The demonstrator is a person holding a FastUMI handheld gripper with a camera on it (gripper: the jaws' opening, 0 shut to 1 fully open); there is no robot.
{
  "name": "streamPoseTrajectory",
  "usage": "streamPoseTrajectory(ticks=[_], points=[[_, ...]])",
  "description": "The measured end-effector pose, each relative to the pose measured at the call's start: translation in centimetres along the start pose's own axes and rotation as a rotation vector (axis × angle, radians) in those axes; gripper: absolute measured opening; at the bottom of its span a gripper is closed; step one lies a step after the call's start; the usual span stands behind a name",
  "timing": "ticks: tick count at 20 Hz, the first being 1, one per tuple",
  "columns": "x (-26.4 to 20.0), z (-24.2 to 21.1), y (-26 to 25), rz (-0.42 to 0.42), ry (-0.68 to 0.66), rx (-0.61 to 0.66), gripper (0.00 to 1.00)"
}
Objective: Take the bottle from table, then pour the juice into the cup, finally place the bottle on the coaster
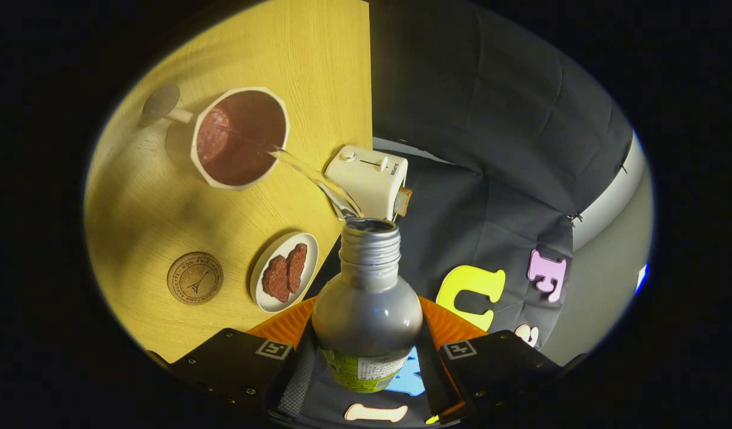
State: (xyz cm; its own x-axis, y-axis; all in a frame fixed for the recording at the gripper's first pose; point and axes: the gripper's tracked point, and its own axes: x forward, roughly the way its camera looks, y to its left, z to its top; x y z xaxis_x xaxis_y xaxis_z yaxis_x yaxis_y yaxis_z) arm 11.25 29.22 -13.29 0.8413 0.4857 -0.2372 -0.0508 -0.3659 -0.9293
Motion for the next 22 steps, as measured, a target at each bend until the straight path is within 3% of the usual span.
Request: streamPoseTrajectory(ticks=[22], points=[[0.1,-0.3,-1.6,-0.015,-0.004,-0.069,0.77]])
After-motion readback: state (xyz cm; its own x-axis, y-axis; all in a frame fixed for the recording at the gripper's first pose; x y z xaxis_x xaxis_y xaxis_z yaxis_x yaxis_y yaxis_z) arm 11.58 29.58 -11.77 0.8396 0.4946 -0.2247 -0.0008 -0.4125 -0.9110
